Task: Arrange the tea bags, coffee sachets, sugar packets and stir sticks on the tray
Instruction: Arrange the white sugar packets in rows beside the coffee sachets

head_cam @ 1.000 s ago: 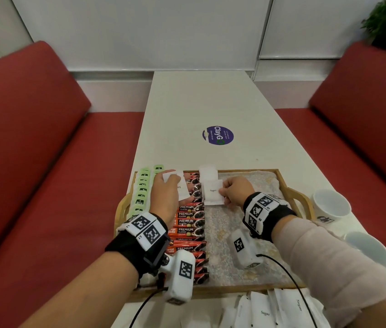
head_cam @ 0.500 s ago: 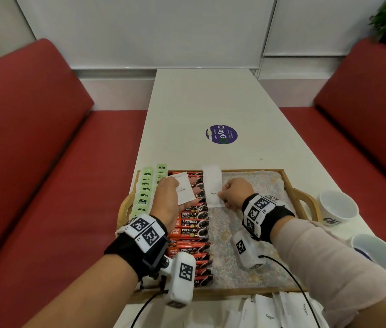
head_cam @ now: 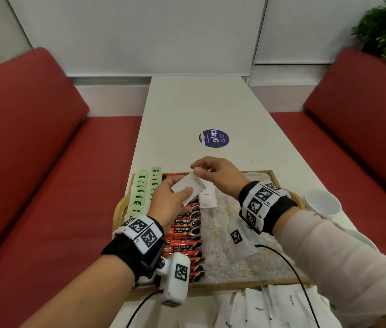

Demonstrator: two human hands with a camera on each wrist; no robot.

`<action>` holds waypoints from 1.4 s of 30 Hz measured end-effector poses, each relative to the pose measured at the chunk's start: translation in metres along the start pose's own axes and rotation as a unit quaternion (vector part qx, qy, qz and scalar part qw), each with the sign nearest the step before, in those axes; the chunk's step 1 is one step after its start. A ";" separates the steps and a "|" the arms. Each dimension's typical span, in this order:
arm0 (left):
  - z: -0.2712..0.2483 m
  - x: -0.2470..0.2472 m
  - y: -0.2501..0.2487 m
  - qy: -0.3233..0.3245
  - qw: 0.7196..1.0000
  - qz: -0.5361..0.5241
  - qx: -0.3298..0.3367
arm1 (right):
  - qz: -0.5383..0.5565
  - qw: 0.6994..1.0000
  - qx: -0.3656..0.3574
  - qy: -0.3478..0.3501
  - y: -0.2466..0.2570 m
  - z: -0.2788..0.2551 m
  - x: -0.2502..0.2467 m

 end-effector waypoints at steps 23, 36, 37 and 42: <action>-0.004 0.003 -0.017 -0.037 0.995 0.045 0.078 | 0.026 0.994 0.096 -0.041 -0.020 -0.014 -0.008; 0.001 -0.009 -0.004 -0.041 0.996 0.056 0.049 | -0.079 0.968 0.232 -0.046 -0.073 0.001 0.007; 0.002 -0.009 -0.004 -0.041 0.996 0.057 0.048 | -0.078 0.968 0.234 -0.047 -0.073 0.002 0.009; 0.002 -0.010 -0.003 -0.041 0.996 0.057 0.048 | -0.103 0.963 0.242 -0.056 -0.072 0.006 0.014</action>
Point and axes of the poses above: each hand's wrist, its own z-axis towards the middle knuckle, its own x-axis out of the palm, y = z × x, the point moved 4 cm from there along z, towards the middle knuckle, and after that the axes turned 8 degrees about x, right-handed, at the moved point
